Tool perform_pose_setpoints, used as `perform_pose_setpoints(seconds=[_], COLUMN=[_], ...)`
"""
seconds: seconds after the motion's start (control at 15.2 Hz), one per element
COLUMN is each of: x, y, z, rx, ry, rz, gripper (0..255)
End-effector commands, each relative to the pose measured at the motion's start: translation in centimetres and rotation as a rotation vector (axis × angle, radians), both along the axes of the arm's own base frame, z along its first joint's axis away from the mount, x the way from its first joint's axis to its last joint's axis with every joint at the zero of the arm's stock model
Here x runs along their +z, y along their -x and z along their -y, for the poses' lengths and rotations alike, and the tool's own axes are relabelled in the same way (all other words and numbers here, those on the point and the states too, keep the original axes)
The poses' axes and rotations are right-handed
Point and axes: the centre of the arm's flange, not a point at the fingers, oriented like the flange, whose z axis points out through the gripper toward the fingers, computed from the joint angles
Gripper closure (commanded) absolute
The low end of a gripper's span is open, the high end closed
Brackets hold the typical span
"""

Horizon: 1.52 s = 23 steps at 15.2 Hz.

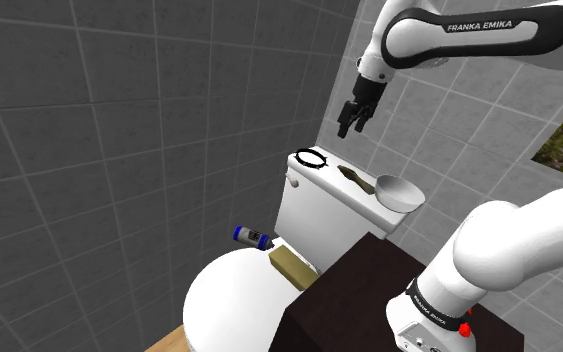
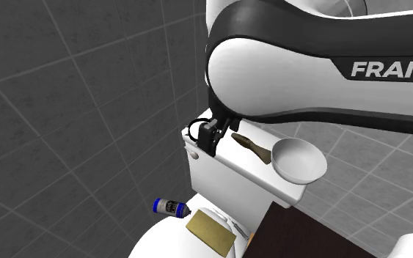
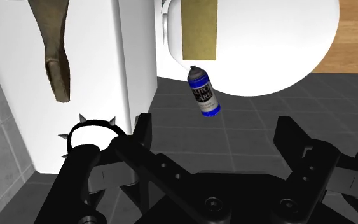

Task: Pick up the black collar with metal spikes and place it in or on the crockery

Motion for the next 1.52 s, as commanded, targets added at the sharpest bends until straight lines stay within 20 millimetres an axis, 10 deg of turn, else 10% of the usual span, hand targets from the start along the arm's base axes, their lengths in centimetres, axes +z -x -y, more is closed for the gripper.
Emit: perform_pose_setpoints(seconds=[0.0,1.45], x=[-1.4,-19.9], y=[-2.1,-21.6], z=[1.2,13.1], rx=[-0.01,-0.122], ry=[-0.003,-0.037], rz=[0.0,-0.019], gripper=[0,0])
